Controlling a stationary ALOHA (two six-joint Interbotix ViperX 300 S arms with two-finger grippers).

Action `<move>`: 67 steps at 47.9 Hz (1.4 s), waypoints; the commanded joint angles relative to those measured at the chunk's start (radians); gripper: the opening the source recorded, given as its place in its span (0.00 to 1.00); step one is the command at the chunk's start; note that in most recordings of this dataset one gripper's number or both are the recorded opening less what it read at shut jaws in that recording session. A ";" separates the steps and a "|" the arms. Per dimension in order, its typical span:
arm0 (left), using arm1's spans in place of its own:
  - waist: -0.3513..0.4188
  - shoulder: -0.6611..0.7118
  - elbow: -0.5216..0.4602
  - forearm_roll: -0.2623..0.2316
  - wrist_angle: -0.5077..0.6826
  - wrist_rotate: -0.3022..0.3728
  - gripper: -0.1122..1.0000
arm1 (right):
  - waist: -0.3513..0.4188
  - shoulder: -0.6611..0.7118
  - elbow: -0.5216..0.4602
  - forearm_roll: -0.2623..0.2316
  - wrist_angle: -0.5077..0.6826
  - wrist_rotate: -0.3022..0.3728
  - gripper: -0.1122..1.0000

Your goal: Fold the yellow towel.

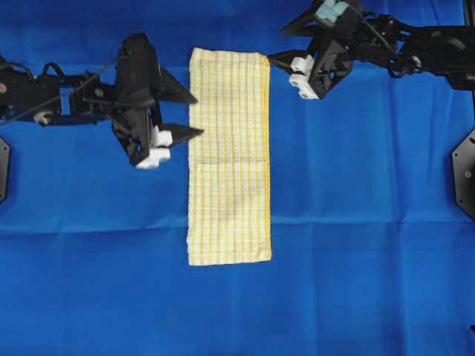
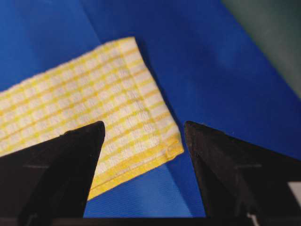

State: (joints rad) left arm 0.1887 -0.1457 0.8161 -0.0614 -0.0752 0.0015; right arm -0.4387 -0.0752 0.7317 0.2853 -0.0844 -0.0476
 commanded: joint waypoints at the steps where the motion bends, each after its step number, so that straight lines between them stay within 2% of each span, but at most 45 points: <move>1: 0.038 0.011 -0.003 0.002 -0.032 0.002 0.69 | -0.003 0.031 -0.029 0.023 -0.023 0.002 0.74; 10: 0.153 0.086 0.011 0.002 -0.118 0.003 0.82 | -0.020 0.121 -0.038 0.074 -0.069 0.002 0.77; 19: 0.239 0.193 0.008 0.003 -0.224 0.005 0.83 | -0.023 0.213 -0.054 0.120 -0.118 0.002 0.81; 32: 0.261 0.302 -0.031 0.003 -0.301 0.003 0.83 | -0.023 0.282 -0.089 0.163 -0.138 0.002 0.82; 53: 0.305 0.411 -0.104 -0.002 -0.299 -0.002 0.82 | -0.023 0.368 -0.103 0.262 -0.167 0.002 0.81; 59: 0.307 0.437 -0.115 -0.002 -0.296 -0.002 0.73 | -0.023 0.387 -0.106 0.284 -0.172 0.002 0.78; 63: 0.307 0.453 -0.115 -0.002 -0.296 0.003 0.54 | -0.021 0.393 -0.106 0.287 -0.181 0.002 0.67; 67: 0.308 0.459 -0.115 0.002 -0.296 0.005 0.33 | -0.012 0.394 -0.106 0.287 -0.195 -0.003 0.49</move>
State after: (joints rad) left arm 0.4909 0.3160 0.7072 -0.0614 -0.3758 0.0015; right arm -0.4648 0.3206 0.6320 0.5676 -0.2761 -0.0491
